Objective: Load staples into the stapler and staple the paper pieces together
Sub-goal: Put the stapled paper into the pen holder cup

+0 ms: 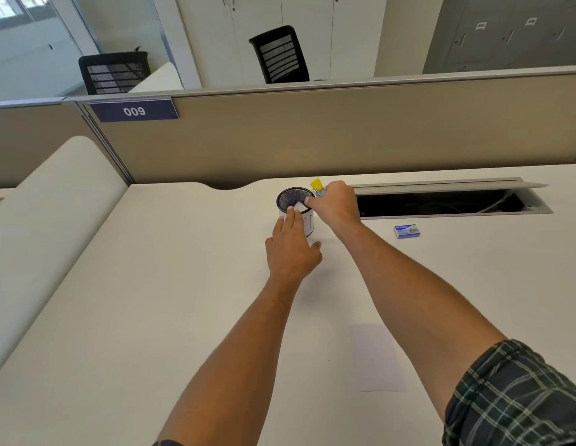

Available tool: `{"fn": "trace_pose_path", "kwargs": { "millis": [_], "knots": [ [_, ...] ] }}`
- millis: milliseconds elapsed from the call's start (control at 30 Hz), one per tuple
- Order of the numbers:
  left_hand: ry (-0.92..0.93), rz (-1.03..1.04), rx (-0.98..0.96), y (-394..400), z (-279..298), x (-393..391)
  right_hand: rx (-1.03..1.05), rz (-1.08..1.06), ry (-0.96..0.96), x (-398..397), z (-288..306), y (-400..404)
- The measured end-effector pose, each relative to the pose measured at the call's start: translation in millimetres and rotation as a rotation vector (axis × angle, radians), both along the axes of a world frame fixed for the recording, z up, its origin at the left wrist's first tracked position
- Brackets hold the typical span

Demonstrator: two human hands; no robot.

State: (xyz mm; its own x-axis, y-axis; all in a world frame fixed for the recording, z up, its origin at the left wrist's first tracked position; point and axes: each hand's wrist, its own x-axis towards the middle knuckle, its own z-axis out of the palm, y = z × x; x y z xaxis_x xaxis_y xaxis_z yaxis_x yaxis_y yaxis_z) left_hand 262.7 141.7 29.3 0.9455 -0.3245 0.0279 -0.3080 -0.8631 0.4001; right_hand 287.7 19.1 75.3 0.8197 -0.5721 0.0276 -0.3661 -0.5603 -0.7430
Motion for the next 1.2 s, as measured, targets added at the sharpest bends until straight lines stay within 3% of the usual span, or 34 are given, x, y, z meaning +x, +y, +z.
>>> {"fn": "trace_pose_path", "kwargs": {
  "millis": [200,567,1000,1200],
  "knots": [
    [-0.017,0.008,-0.081,5.1,5.9,-23.0,0.242,0.004,-0.046,-44.6,-0.7,3.6],
    [0.147,0.024,-0.557,-13.3,3.6,-141.0,0.403,0.063,-0.119,-170.9,-36.7,4.9],
    [0.251,-0.111,-0.447,-30.2,-31.2,-239.0,0.286,-0.036,-0.022,-275.8,-57.8,-29.2],
    [0.245,-0.198,-0.318,-50.4,-36.5,-256.3,0.114,-0.103,0.042,-301.7,-64.7,-67.7]
  ]
}}
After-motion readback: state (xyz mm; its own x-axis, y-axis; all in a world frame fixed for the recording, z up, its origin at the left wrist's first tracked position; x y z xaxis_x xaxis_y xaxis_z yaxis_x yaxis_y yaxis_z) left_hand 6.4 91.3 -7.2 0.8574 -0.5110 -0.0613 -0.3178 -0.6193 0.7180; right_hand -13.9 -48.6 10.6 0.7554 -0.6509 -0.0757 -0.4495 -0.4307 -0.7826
